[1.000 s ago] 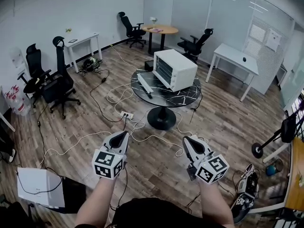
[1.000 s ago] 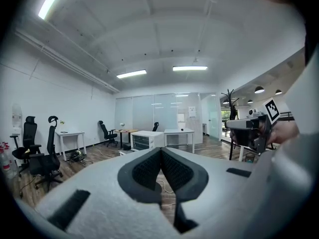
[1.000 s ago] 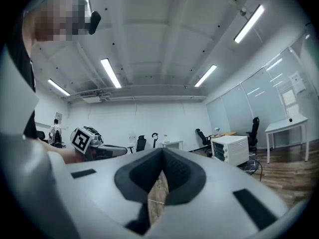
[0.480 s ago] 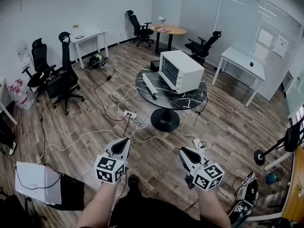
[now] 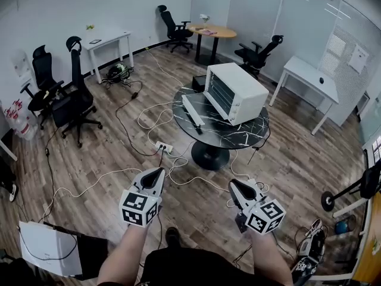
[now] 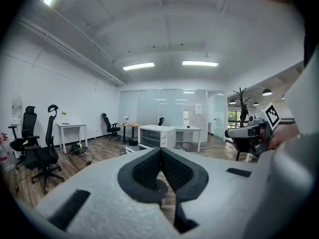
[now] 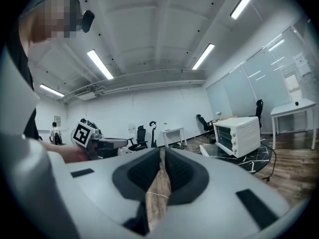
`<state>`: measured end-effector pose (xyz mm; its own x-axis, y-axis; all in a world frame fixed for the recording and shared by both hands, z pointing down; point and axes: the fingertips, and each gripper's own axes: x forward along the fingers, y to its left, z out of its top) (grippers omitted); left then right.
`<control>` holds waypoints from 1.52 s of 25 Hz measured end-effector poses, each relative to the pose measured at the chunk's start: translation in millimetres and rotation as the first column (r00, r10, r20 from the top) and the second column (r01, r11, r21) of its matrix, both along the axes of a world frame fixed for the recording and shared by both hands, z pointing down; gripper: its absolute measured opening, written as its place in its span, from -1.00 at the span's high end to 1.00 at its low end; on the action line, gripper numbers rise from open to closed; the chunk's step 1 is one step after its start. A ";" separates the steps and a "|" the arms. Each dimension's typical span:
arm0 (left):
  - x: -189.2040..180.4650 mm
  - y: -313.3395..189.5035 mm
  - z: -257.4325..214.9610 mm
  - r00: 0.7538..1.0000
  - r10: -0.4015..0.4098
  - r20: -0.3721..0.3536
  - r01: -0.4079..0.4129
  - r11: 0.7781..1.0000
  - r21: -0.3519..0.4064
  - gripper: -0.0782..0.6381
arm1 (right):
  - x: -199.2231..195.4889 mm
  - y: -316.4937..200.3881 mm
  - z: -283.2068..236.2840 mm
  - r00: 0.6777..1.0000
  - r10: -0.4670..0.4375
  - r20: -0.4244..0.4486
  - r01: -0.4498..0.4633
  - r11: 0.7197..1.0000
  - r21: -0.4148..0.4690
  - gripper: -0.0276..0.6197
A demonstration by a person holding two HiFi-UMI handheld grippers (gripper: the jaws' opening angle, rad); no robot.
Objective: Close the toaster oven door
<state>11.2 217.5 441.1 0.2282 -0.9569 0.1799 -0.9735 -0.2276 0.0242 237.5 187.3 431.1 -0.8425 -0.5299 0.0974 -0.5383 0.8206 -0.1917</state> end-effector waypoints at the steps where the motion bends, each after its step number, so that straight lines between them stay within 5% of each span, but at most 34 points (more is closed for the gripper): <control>1: -10.3 -12.6 -1.8 1.000 0.001 0.002 -0.001 1.000 0.002 0.76 | -8.9 -11.9 -1.7 1.000 0.002 -0.003 -0.002 1.000 0.004 0.80; 14: -96.9 -113.0 -27.0 0.998 0.067 0.008 -0.068 0.997 0.048 0.76 | -95.1 -108.0 -16.1 1.000 0.025 -0.013 -0.025 1.000 0.015 0.89; 24: -126.6 -160.7 1.4 0.997 0.063 -0.033 -0.063 0.998 -0.003 0.76 | -128.1 -155.4 10.2 0.999 0.008 -0.032 -0.010 0.999 -0.045 0.89; 38: -164.9 -336.2 7.7 1.000 -0.012 -0.008 0.012 0.999 -0.040 0.76 | -176.3 -353.1 6.6 0.996 -0.078 0.047 0.080 0.996 -0.040 0.90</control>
<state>-153.7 -118.6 448.7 0.2187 -0.9517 0.2156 -0.9758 -0.2149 0.0412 61.2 -165.8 437.6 -0.8857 -0.4576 0.0783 -0.4618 0.8512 -0.2494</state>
